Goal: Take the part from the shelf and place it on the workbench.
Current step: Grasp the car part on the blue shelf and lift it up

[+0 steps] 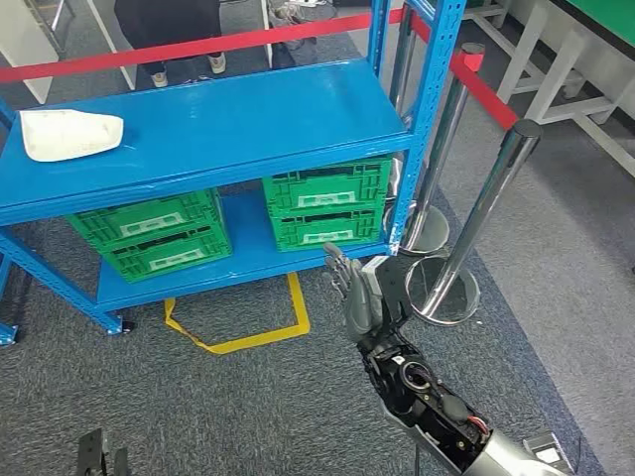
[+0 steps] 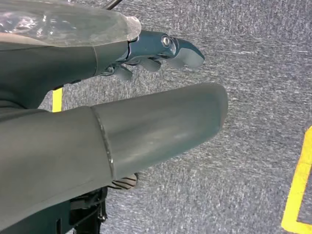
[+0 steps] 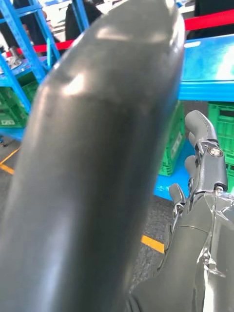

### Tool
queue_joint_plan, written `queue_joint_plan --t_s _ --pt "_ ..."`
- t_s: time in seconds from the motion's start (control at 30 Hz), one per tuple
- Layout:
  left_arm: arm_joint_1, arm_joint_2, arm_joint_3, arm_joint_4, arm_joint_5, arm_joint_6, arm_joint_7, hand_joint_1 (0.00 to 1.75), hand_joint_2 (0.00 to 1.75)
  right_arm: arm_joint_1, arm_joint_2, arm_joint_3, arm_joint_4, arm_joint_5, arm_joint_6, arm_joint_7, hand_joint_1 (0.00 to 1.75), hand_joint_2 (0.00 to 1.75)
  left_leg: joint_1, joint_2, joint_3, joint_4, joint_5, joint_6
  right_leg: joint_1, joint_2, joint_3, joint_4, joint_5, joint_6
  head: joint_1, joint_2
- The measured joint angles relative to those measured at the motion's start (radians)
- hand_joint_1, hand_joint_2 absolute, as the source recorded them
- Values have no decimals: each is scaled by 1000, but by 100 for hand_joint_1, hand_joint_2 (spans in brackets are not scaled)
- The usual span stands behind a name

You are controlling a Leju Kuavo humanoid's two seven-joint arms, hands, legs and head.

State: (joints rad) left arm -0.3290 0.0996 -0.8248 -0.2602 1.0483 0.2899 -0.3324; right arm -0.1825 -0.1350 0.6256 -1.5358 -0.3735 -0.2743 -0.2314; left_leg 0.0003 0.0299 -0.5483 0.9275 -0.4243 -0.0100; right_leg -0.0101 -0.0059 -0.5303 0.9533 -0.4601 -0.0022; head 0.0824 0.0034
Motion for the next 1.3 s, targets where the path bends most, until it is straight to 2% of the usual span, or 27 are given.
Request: queue_joint_plan --t_s 0.57,0.87,0.97,1.13,1.3 --pt "16 7 2 0 43 16 -8 0 0 -67 15 10 80 3 8 -12 0 0 0 0 0 0 0 0 0 0 0 0 0 0 0 0" --pt "25 6 5 0 38 27 -53 0 0 -90 1 -31 79 -12 -159 -64 0 0 0 0 0 0 0 0 0 0 0 0 0 0 0 0" --pt "25 6 5 0 40 -7 -48 0 0 -101 -22 -34 39 54 -167 -31 0 0 0 0 0 0 0 0 0 0 0 0 0 0 0 0" --pt "24 6 5 0 29 -39 -46 0 0 -161 -52 -23 -72 308 -132 71 0 0 0 1 1 0 0 0 0 0 0 0 0 0 0 0" --pt "24 6 5 0 29 -37 -27 0 0 -168 -53 -9 -133 305 -121 72 0 0 0 0 1 0 0 0 0 0 0 0 0 0 0 0"
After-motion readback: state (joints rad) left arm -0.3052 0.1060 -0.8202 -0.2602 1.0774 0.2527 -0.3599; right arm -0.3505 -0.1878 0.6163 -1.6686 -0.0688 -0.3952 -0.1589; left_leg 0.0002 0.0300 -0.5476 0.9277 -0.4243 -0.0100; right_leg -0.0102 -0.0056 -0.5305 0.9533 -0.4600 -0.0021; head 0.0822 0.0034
